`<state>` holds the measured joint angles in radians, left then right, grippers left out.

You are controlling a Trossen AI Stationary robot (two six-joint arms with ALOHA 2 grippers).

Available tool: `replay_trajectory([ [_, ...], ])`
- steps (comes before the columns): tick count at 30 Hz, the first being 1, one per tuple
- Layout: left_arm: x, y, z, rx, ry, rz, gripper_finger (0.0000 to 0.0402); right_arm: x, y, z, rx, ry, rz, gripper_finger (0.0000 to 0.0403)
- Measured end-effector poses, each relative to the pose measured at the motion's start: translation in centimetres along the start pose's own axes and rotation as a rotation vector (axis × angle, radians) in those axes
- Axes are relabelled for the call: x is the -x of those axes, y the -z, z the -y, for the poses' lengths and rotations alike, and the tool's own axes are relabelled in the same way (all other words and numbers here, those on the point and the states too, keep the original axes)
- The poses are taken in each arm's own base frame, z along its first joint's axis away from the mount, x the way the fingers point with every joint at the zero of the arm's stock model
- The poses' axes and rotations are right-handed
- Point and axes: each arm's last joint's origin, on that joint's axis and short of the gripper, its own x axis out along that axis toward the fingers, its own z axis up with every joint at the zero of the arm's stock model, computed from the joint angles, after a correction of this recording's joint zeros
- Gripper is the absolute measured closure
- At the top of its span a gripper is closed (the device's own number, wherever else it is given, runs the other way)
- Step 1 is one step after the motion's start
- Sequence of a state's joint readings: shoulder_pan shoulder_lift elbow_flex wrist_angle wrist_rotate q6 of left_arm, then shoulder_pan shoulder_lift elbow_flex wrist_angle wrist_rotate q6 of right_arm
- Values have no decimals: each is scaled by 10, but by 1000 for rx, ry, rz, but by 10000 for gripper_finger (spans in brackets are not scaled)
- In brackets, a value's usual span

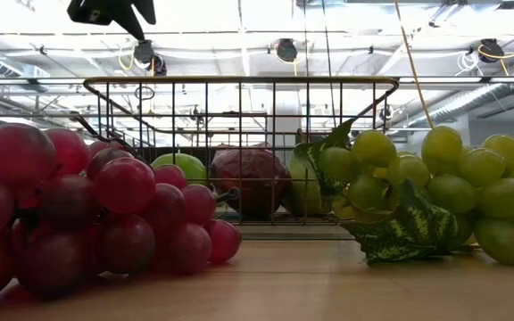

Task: Build produce basket
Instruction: Put the red apple into the gold wire basket

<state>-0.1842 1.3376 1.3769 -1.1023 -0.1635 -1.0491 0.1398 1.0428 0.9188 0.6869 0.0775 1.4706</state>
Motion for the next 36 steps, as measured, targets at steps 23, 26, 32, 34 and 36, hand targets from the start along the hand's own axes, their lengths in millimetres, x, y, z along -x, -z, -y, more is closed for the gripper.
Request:
replay_trajectory([
  [23,-5,4,5,-140,-11,6,270,2,17,-5,435,-21,36,400],
  [26,-5,4,5,-168,-12,7,270,3,20,-6,602,5,71,400],
  [32,-5,3,5,-218,-28,30,270,4,28,-9,929,43,113,400],
  [34,-5,3,5,-234,-33,35,270,4,30,-13,1009,41,118,400],
  [36,-5,3,5,-254,-36,40,270,3,32,-18,1090,32,118,400],
])
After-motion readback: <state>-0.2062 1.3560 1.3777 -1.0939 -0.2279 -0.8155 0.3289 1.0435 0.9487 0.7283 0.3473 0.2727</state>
